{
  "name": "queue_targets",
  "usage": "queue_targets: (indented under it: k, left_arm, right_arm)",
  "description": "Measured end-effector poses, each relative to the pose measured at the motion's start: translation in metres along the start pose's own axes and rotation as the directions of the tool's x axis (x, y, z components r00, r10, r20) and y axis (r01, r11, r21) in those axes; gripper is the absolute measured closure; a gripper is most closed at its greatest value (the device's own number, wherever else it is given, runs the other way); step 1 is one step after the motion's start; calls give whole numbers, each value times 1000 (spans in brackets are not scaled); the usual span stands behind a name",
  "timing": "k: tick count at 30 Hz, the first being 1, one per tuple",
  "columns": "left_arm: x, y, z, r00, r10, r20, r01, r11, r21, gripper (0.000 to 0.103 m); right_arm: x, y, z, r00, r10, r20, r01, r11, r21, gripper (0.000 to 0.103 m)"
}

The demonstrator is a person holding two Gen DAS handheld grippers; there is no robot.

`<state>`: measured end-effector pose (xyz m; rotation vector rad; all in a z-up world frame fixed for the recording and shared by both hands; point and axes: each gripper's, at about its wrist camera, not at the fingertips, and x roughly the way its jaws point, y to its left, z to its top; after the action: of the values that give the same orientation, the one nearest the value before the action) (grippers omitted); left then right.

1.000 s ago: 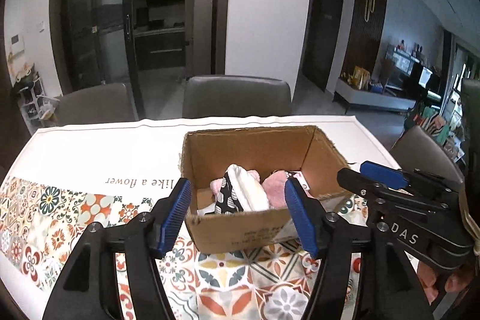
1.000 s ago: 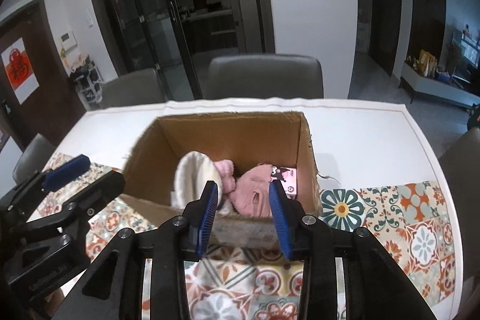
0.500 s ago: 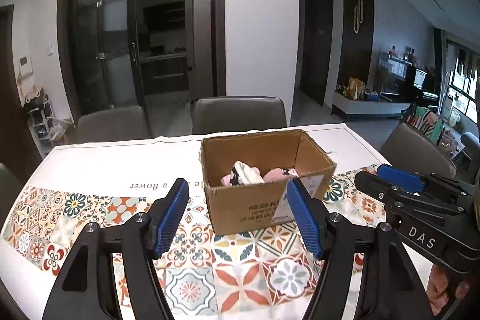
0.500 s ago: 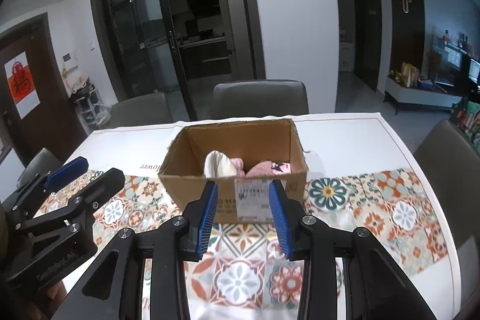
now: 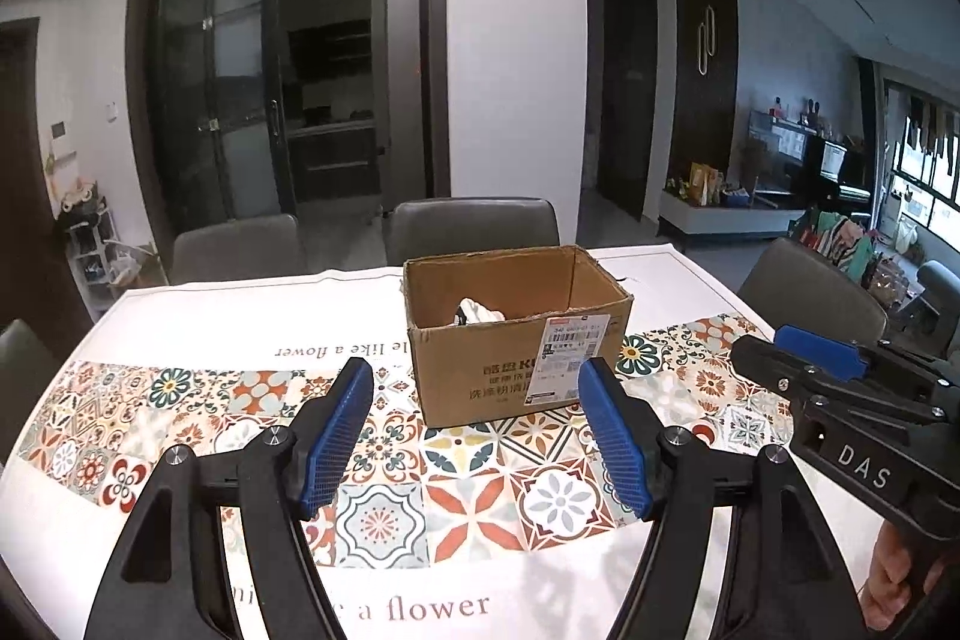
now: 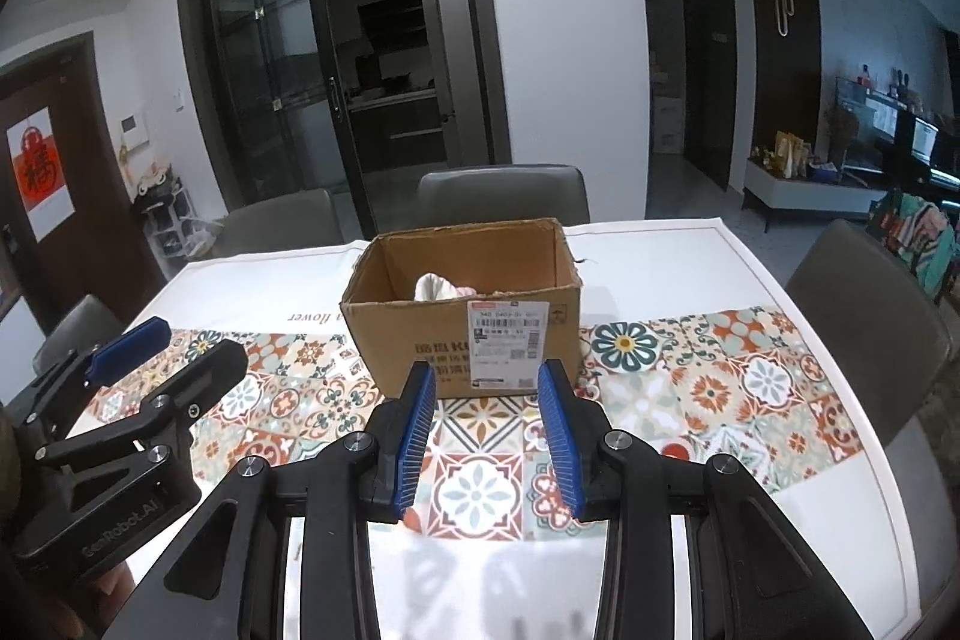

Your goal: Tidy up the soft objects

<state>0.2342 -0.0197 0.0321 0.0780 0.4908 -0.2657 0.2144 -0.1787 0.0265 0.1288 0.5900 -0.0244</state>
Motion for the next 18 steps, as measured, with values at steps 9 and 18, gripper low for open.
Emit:
queue_targets:
  k: [9,18]
  left_arm:
    - [-46,-24,-19,1000,27,15,-26,999,-36,33]
    - [-96,-46,-41,999,33,29,-32,998,-46,30]
  right_arm:
    - [-45,-14,-20,1000,22,17,-22,1000,-15,66]
    - [-97,-30,-47,999,21,32,-21,1000,-17,66]
